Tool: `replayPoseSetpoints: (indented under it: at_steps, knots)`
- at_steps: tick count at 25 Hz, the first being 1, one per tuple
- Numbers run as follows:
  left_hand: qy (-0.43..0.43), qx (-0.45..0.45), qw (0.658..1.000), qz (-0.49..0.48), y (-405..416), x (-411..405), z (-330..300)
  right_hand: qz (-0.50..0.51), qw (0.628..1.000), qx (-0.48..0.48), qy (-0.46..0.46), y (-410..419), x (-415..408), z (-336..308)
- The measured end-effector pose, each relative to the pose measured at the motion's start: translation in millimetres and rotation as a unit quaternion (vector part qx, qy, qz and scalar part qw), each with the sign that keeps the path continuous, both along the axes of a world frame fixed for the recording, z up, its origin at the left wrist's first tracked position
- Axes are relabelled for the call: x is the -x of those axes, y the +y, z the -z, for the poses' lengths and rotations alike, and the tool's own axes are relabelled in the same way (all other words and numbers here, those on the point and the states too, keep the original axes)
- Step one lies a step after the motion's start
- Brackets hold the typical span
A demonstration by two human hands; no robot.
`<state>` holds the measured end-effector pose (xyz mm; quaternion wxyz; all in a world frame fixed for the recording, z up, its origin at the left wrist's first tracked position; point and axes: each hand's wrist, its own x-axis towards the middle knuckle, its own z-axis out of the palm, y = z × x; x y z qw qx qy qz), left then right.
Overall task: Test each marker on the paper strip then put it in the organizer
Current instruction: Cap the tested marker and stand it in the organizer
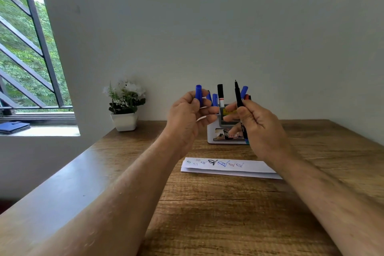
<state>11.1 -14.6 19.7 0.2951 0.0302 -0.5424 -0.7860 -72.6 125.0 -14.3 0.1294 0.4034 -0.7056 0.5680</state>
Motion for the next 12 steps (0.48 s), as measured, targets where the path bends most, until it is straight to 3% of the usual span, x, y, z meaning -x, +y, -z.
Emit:
replayPoseSetpoints:
  at_steps: [3, 7, 9, 12]
  knots:
    - [-0.022, 0.028, 0.999, 0.007, 1.3, 1.7, 3.1, -0.014, 0.999, 0.017, -0.032, 1.9, -0.5, -3.4]
    - [-0.115, 0.144, 0.982, 0.039, 8.2, 2.6, 11.6, 0.003, 0.997, 0.045, -0.067, 10.5, 5.6, -6.3]
    - [-0.183, 0.266, 0.946, 0.018, 9.8, 3.5, 15.0, -0.023, 0.990, 0.075, -0.119, 13.4, 8.5, -6.7]
    - [-0.248, 0.470, 0.847, -0.002, 11.1, 4.3, 18.8, -0.021, 0.984, 0.062, -0.167, 15.8, 10.4, -8.1]
